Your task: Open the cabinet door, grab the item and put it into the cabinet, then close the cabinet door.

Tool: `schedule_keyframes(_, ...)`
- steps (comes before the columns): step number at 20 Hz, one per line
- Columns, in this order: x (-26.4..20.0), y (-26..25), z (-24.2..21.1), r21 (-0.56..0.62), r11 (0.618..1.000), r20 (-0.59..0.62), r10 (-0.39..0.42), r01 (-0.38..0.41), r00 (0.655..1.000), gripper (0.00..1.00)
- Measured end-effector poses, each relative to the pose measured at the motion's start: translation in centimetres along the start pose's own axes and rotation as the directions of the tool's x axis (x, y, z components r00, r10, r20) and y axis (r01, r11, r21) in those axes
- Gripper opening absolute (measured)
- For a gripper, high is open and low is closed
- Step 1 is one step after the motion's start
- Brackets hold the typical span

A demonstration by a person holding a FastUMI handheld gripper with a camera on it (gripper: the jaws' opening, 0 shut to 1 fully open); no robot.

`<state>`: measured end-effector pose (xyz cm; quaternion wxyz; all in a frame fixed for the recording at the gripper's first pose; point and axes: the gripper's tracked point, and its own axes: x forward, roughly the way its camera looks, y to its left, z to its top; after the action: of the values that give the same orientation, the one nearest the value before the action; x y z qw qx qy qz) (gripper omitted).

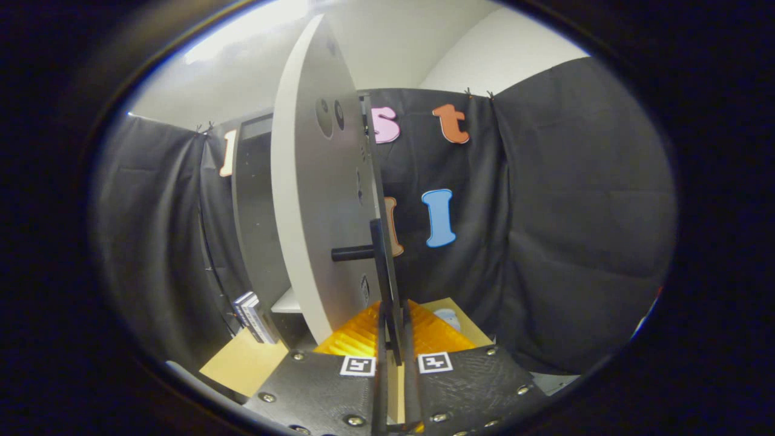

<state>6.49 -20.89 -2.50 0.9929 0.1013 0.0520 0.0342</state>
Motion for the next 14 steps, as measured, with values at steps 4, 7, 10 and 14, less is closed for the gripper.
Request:
schedule_keyframes(4,0.3,-1.8,0.3,0.017,0.998,0.004,0.058,-0.058,0.998,0.11)
schedule_keyframes(7,0.5,-3.6,0.6,0.010,0.999,0.010,0.054,-0.054,0.999,0.11)
schedule_keyframes(10,0.7,-4.3,0.6,0.012,0.997,0.010,0.072,-0.072,0.997,0.11)
schedule_keyframes(14,0.5,-4.6,0.6,0.004,0.998,0.007,0.065,-0.065,0.998,0.11)
